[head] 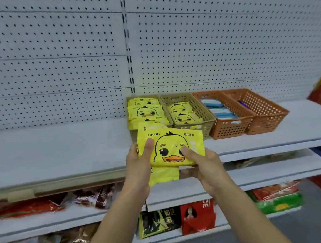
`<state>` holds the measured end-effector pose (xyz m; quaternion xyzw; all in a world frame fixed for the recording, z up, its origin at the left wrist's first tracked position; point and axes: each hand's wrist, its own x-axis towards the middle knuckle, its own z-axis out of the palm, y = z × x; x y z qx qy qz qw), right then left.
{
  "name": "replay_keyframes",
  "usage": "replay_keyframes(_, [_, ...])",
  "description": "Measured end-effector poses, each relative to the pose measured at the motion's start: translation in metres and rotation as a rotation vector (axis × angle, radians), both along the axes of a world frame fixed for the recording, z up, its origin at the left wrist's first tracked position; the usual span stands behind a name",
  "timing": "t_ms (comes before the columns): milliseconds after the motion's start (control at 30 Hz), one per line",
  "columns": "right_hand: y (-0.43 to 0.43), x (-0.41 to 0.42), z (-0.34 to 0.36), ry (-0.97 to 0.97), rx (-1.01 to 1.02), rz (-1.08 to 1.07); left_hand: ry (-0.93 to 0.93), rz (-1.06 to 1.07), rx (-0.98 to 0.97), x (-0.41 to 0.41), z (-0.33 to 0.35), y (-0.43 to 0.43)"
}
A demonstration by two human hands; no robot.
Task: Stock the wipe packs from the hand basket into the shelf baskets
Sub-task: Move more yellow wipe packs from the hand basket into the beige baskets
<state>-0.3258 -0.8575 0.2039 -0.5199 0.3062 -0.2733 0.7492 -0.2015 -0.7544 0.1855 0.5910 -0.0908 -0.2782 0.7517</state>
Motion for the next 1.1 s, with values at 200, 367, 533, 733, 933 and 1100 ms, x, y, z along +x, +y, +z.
replay_keyframes(200, [-0.084,0.028,0.012,-0.035,0.004,-0.059,0.141,-0.044,-0.104,0.036,0.016,-0.075])
replay_keyframes(367, [-0.131,0.049,0.013,-0.058,0.028,-0.079,0.150,-0.024,-0.103,0.057,0.014,-0.104])
replay_keyframes(533, [-0.185,0.079,0.017,-0.060,0.032,-0.204,0.120,0.089,-0.064,0.082,0.011,-0.117])
replay_keyframes(733, [-0.253,0.131,0.017,0.064,-0.036,-0.269,0.115,0.178,-0.024,0.100,0.013,-0.133])
replay_keyframes(933, [-0.295,0.192,0.000,0.271,-0.053,-0.151,0.103,0.231,0.014,0.116,0.017,-0.159])
replay_keyframes(1100, [-0.312,0.222,-0.013,0.469,-0.128,-0.033,0.113,0.248,0.043,0.126,0.016,-0.172])
